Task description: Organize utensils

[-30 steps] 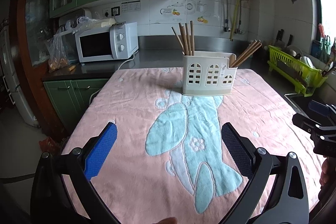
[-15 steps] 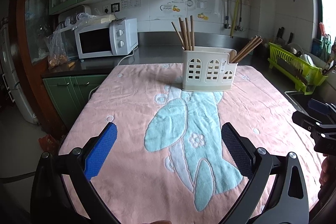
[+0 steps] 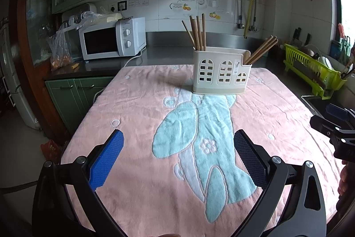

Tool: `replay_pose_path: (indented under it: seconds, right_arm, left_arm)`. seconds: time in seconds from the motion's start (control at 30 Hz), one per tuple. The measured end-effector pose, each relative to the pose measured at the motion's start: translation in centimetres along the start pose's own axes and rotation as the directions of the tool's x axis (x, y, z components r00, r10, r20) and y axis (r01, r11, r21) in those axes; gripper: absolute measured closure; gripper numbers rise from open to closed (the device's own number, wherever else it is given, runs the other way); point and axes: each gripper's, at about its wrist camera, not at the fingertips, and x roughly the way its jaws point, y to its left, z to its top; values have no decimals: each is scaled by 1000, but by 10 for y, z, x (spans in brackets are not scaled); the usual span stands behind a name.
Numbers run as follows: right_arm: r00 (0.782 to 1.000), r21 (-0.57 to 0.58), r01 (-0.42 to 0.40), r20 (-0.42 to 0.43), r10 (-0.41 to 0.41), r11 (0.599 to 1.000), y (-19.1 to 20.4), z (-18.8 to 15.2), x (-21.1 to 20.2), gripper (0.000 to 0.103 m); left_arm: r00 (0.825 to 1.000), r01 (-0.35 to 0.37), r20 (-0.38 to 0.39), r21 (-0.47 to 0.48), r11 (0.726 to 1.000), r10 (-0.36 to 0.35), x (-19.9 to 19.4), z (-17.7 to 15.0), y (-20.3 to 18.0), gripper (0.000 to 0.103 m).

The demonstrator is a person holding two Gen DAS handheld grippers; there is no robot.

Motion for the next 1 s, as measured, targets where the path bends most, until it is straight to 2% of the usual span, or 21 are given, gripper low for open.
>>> replay_pose_path:
  seconds: [1.0]
  right_arm:
    - [1000, 2, -5, -4, 5, 1000, -1, -1, 2, 8]
  left_arm:
    - [1000, 6, -11, 15, 1000, -6, 6, 0, -4, 5]
